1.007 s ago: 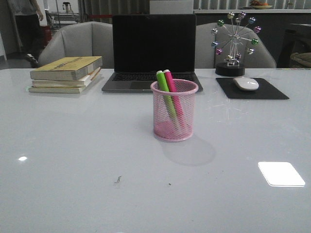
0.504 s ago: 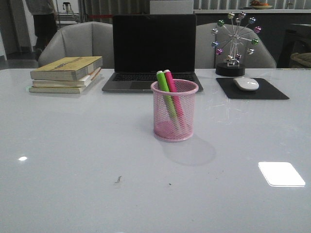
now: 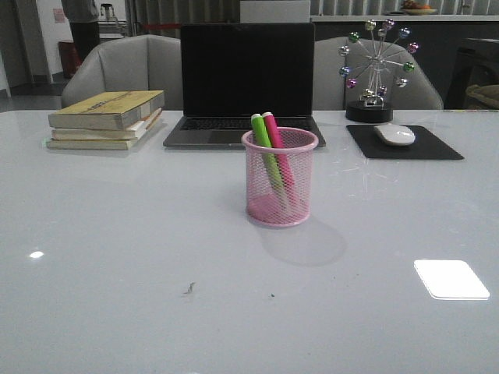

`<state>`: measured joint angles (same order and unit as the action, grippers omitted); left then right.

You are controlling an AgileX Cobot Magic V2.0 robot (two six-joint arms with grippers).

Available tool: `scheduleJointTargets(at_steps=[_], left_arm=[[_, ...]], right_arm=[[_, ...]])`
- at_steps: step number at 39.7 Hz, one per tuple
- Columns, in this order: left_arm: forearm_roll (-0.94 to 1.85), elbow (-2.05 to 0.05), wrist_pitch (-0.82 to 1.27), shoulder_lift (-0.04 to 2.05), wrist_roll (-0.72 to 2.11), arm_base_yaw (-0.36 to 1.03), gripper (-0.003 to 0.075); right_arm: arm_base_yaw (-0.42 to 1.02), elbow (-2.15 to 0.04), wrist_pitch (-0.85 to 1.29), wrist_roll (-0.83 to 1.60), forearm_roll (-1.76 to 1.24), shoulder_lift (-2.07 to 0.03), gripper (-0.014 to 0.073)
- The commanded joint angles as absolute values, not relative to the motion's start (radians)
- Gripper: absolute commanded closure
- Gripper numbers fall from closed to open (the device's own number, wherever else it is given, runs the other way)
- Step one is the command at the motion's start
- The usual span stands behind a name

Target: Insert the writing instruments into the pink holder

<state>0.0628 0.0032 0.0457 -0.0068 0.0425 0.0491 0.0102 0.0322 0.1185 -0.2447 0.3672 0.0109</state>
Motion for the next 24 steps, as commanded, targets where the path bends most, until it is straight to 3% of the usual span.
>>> scheduleJointTargets(at_steps=[1,24], left_arm=[[0.072,0.019,-0.01,-0.026,0.039,0.05,0.0618],[0.072,0.019,-0.025,-0.026,0.039,0.05,0.0619]], right_arm=[[0.006,0.024,0.045,-0.239,0.371,0.029,0.0527],[0.006,0.024,0.045,-0.239,0.371,0.029,0.0527]])
